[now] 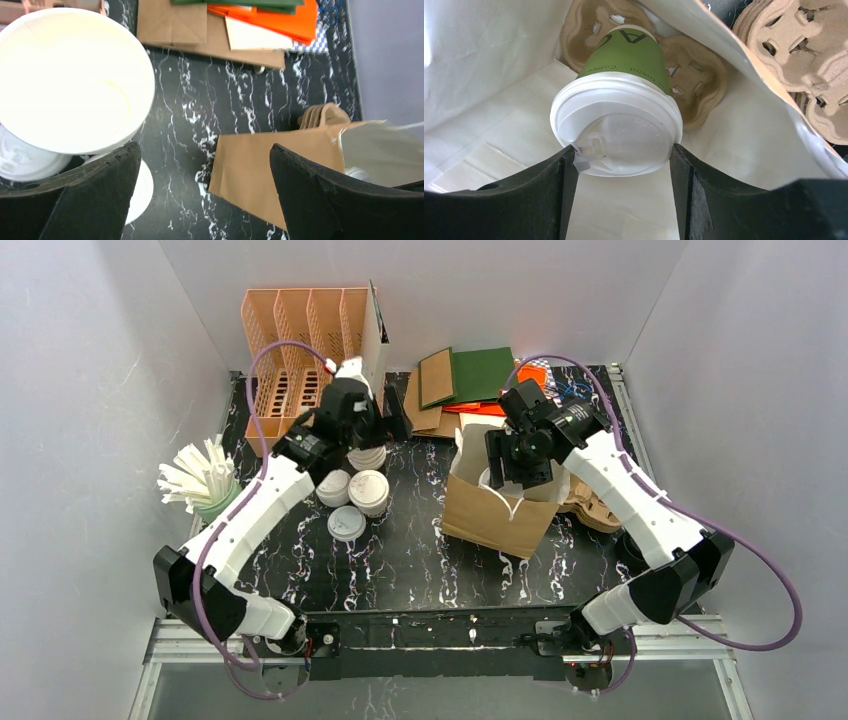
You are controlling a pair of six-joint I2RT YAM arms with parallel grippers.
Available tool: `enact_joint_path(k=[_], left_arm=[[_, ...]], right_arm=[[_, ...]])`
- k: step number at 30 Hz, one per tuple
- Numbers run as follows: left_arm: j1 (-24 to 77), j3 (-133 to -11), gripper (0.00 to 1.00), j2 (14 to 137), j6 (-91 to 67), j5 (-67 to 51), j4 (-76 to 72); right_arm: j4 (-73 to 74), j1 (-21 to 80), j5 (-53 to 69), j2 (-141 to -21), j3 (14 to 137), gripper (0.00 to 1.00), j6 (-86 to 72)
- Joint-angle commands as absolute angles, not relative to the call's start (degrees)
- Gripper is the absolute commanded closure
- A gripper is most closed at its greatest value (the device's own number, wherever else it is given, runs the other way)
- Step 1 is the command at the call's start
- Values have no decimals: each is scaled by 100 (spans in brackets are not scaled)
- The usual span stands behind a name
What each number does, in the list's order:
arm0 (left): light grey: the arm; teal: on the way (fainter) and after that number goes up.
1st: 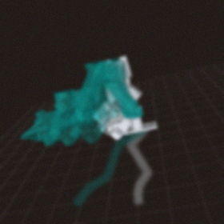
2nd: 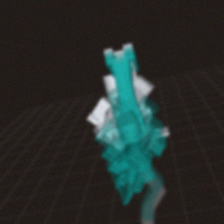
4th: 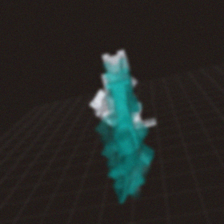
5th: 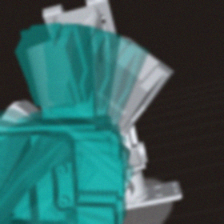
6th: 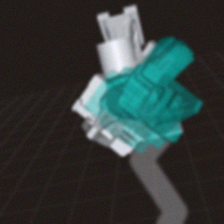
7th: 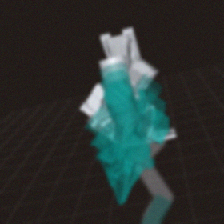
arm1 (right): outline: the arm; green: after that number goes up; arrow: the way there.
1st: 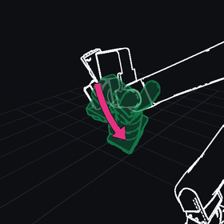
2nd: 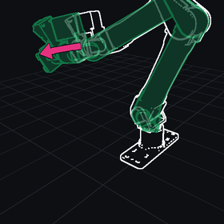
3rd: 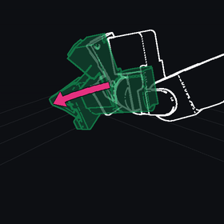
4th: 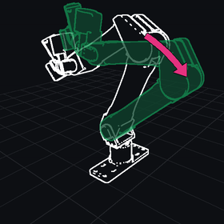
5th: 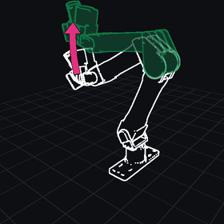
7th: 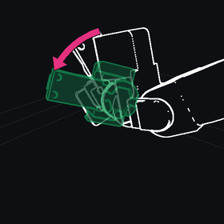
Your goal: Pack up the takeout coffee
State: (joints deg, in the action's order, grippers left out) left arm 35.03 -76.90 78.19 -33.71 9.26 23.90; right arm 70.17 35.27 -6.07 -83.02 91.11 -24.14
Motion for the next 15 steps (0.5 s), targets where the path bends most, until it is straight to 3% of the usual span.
enact_joint_path(k=[1, 5, 11, 15], left_arm=[[3210, -8796, 2, 8230, -3012, -248, 2389], [3118, -9874, 2, 8913, -2689, -1404, 2935], [2986, -8906, 2, 8288, -3665, -1303, 1946], [3252, -9236, 2, 8596, -3964, -1392, 2195]], right_arm=[[7062, 3524, -746, -8457, 9516, 73, -2653], [7221, 3519, -802, -8760, 9857, 73, -2577], [7165, 3518, -871, -8615, 9801, 73, -2275], [7010, 3503, -923, -8444, 9602, 74, -2027]])
